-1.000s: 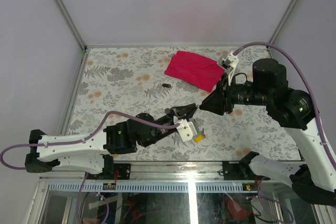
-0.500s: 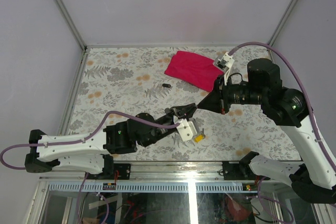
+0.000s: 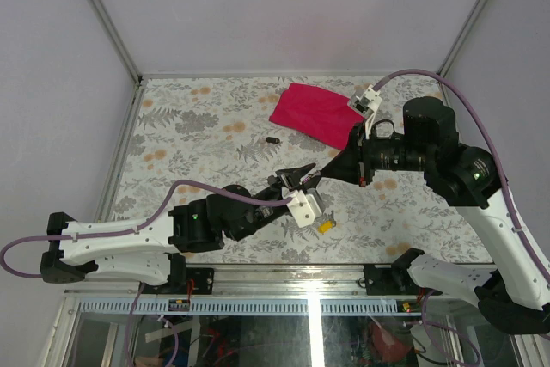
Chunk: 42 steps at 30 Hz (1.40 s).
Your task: Put the keys on the keyring
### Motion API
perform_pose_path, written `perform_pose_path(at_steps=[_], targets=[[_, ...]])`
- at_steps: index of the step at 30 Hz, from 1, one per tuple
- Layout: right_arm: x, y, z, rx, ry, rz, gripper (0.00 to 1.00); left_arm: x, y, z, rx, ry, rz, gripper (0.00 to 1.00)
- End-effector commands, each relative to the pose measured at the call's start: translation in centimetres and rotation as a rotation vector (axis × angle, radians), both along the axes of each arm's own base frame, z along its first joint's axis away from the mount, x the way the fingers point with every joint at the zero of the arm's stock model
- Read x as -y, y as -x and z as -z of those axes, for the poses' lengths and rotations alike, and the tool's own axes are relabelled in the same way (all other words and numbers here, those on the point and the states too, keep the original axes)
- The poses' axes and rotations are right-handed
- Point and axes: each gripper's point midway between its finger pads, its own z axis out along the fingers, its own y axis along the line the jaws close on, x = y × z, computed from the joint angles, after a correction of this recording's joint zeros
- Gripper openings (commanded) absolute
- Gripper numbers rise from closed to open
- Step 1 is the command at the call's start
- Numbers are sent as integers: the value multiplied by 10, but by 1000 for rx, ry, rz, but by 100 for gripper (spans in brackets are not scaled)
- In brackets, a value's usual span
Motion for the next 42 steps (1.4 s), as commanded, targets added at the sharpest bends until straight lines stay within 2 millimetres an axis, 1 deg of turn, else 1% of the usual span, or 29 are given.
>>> perform_pose_path(at_steps=[1,8,10,14,21,23,27,29,36,39,42], targets=[[0,4,-26,75,-91,-5,0,-8,-1,-35,-13,167,-25,29],[2,4,-33,106,-127,23,0,-11,0,-37,-16,202,-20,27],[2,4,-34,105,-131,23,0,-11,0,-37,-15,205,-18,25],[2,4,-33,102,-132,26,0,-12,0,-37,-7,202,-20,20],[0,4,-29,86,-131,16,0,-13,1,-42,-5,218,-16,15],[-1,4,-27,78,-129,11,0,-14,1,-44,-7,229,-14,11],[-3,5,-18,58,-120,-3,0,-16,1,-51,-21,260,-22,0],[-3,6,-12,49,-111,-9,0,-17,-2,-54,-22,267,-36,0],[0,9,9,51,-68,-28,0,-20,-10,-53,-93,257,-105,0],[0,9,12,54,-64,-32,0,-21,-10,-53,-98,258,-110,0],[0,8,7,71,-75,-28,0,-21,-11,-50,-99,242,-115,0]])
